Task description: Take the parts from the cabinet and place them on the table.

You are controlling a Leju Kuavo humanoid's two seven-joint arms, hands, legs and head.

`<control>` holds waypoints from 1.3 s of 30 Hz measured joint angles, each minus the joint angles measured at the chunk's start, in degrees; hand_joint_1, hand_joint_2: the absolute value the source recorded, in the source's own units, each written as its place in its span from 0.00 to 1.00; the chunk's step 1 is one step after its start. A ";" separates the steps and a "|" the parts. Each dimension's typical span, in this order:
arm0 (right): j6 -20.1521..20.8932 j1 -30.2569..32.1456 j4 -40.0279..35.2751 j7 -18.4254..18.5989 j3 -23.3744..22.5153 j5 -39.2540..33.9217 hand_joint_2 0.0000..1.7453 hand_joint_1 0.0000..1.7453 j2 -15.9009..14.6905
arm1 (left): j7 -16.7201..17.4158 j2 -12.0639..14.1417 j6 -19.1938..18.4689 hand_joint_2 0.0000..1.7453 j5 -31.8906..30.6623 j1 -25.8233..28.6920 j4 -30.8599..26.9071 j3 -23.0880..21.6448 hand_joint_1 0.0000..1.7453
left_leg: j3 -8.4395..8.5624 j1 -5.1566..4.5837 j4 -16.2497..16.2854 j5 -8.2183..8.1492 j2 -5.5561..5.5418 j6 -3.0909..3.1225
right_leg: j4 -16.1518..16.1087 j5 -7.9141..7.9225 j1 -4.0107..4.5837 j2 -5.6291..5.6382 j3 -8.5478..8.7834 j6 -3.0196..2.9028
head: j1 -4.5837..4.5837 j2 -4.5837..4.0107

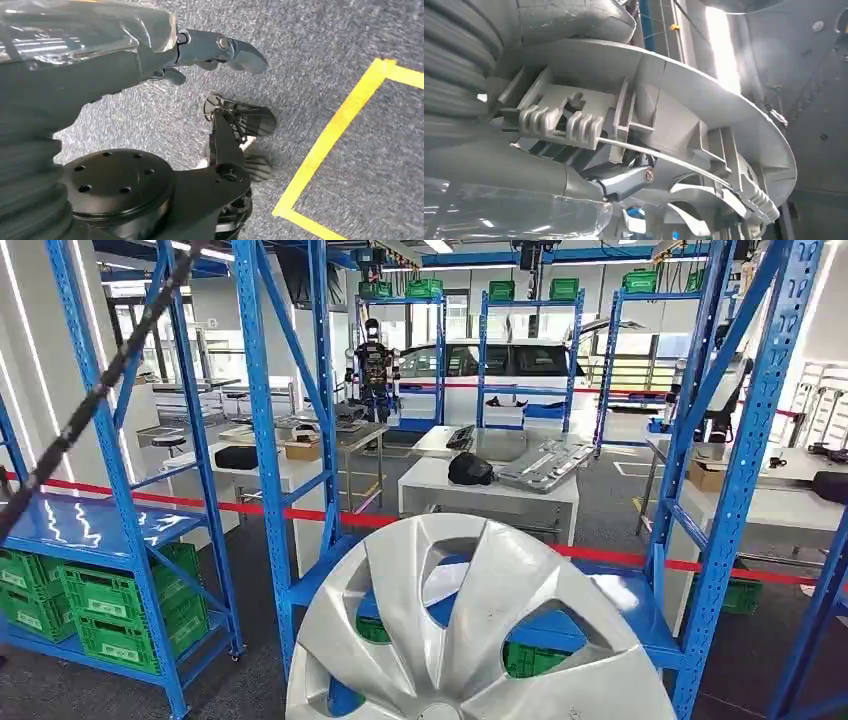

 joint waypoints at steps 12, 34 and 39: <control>0.00 0.08 0.04 -0.04 0.00 0.17 1.00 1.00 -0.22 | 0.00 -0.15 0.00 1.00 -0.26 0.10 0.02 0.00 0.00 | -3.07 -0.08 2.06 1.40 -0.07 -2.45 | -11.12 3.30 -0.83 0.06 8.18 -0.58 | 0.07 0.00; 0.00 -0.27 0.17 -0.09 0.04 0.17 1.00 1.00 0.00 | 0.00 -0.39 0.00 1.00 -0.15 0.10 0.33 0.59 0.00 | -1.72 -0.14 0.46 0.81 -0.05 -0.15 | 6.65 -2.82 -0.41 0.01 -1.38 0.79 | 0.02 0.00; 0.00 -0.30 0.13 -0.11 0.07 0.15 1.00 1.00 0.07 | 0.00 -0.52 0.00 1.00 -0.15 0.10 0.33 0.72 0.00 | -2.84 -0.54 1.71 1.15 -0.06 -1.14 | -11.13 2.11 -0.33 -0.02 8.76 0.67 | 0.02 0.00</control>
